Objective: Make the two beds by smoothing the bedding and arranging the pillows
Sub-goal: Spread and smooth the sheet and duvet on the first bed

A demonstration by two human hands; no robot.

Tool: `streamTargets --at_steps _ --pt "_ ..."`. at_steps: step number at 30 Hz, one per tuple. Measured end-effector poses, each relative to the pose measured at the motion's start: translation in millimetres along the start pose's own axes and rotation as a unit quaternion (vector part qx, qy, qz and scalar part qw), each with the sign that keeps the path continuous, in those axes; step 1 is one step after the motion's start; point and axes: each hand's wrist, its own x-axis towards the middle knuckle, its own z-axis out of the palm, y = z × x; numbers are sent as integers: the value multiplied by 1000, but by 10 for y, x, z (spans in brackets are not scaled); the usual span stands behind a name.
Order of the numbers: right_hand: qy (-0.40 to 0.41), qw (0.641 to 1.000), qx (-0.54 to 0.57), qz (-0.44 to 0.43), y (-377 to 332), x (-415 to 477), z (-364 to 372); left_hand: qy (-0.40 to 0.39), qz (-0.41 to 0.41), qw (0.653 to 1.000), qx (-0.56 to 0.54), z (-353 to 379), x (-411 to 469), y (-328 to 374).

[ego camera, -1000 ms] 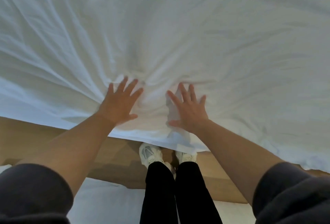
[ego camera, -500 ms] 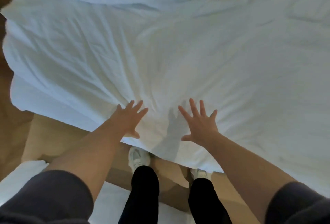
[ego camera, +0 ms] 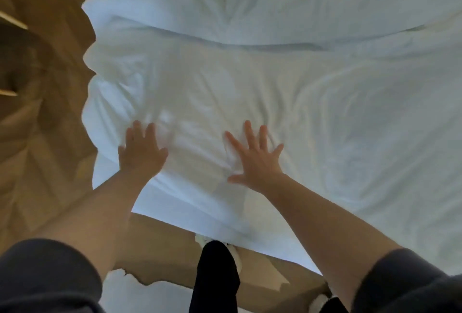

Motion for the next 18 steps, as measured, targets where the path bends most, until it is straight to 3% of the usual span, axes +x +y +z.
streamTargets --at_steps 3,6,10,12,14,16,18 --pt "-21 1000 3 23 -319 268 86 29 -121 984 -127 -15 265 -389" --pt "-31 998 -17 57 -412 408 198 7 -226 932 -282 -3 411 -549" --pt "-26 995 -41 83 -506 447 262 66 -236 887 -392 18 472 -595" --pt "-30 995 -42 82 -534 426 252 99 -186 918 -337 -3 446 -626" --pt "-44 996 -49 68 -583 366 220 85 -123 969 -195 -7 360 -741" --pt "-77 994 -65 34 -694 232 236 20 -80 996 -41 45 185 -920" --pt "-126 989 -79 -13 -847 23 342 -58 -88 993 48 152 -5 -1073"
